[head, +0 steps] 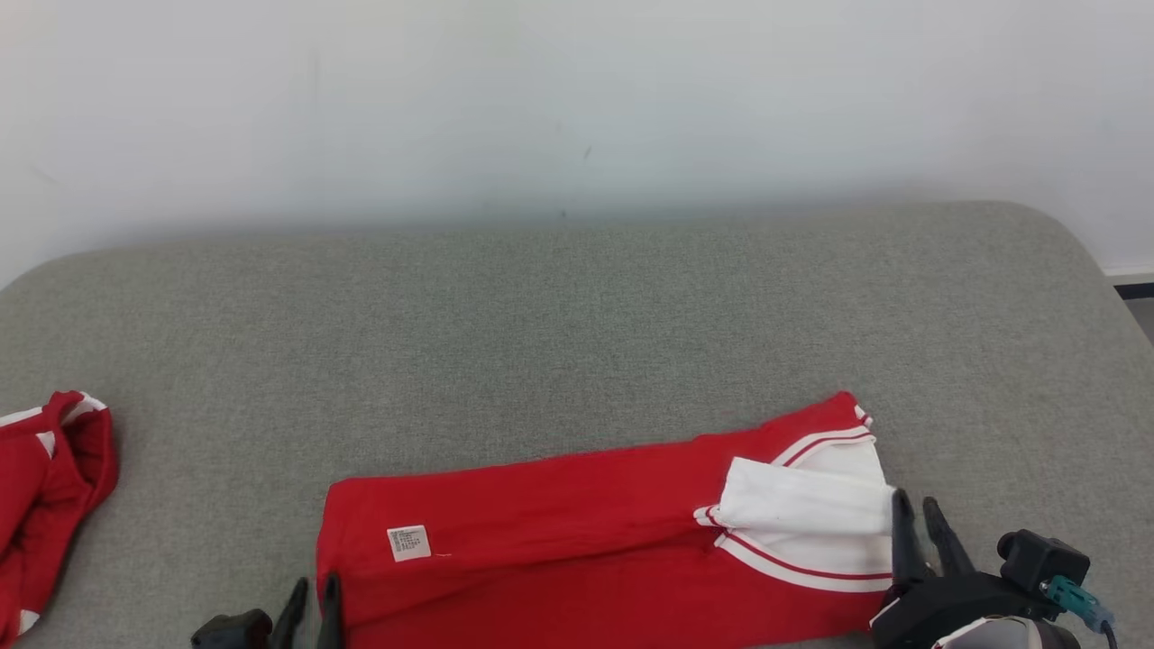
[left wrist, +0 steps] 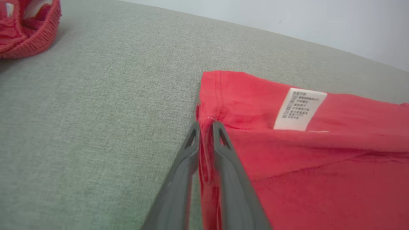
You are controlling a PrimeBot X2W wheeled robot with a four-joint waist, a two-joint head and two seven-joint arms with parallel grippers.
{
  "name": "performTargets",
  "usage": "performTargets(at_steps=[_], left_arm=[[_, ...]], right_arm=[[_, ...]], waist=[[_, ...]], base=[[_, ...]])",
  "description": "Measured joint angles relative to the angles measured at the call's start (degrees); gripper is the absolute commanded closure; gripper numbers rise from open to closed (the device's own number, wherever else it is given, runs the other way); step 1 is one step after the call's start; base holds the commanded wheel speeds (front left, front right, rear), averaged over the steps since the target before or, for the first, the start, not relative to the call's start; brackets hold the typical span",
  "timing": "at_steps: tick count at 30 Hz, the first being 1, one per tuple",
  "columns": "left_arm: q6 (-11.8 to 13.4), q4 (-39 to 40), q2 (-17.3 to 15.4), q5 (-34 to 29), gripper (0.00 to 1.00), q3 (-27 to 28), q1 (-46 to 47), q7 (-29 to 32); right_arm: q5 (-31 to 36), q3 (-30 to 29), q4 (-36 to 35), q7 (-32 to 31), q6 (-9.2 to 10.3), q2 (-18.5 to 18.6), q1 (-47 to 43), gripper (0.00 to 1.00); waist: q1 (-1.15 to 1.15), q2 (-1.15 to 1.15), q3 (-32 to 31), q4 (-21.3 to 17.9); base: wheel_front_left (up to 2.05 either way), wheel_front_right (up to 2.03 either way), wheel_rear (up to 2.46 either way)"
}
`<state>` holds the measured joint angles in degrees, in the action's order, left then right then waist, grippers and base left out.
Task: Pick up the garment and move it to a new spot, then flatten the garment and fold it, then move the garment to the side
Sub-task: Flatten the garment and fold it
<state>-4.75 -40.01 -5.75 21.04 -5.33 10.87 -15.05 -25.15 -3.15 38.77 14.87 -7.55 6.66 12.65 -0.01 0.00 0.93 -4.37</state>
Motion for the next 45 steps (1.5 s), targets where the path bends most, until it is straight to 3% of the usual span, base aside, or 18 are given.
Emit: performTargets(at_steps=[8,13,22,28,32,40,45], left_arm=[[2.6,7.5,1.1,-5.1,0.00,5.3,-5.2,0.0],[2.7,10.4,2.1,-7.8,0.00,7.0,-8.7,0.0],[3.1,14.0,2.7,-11.0,0.00,8.0,-11.2,0.0],[3.2,14.2,2.8,-10.9,0.00,7.9,-11.9,0.0],[3.5,14.0,2.8,-10.0,0.00,7.1,-11.6,0.0],[4.2,13.8,2.8,-8.1,0.00,5.8,-11.4,0.0],[4.3,14.2,2.8,-8.0,0.00,5.9,-11.4,0.0]], right_arm=[[0.7,-2.4,-1.7,0.1,0.00,-0.2,-1.7,0.00],[2.2,-3.2,-3.6,0.1,0.00,-0.7,-2.1,0.00],[4.3,3.5,-4.7,0.2,0.00,-1.2,-1.5,0.00],[3.8,15.1,-6.4,-5.0,0.00,2.7,2.7,0.00],[0.6,24.0,-7.9,-12.0,0.00,8.7,7.0,0.00],[-5.2,32.1,-10.6,-23.0,0.00,15.2,8.8,0.00],[-7.7,34.2,-13.5,-27.7,0.00,17.7,9.6,0.00]], waist=[[0.01,0.00,-0.3,-0.2],[0.00,0.00,-1.0,-0.1],[0.01,0.00,-1.7,1.1],[0.00,0.00,-1.3,2.0],[0.01,0.01,-0.7,3.0],[0.01,0.01,0.2,4.6],[0.01,0.01,1.0,4.7]], base=[[0.00,0.00,0.00],[0.00,0.00,0.00],[0.00,0.00,0.00],[0.00,0.00,0.00],[0.00,0.00,0.00],[0.00,0.00,0.00],[0.00,0.00,0.00]])
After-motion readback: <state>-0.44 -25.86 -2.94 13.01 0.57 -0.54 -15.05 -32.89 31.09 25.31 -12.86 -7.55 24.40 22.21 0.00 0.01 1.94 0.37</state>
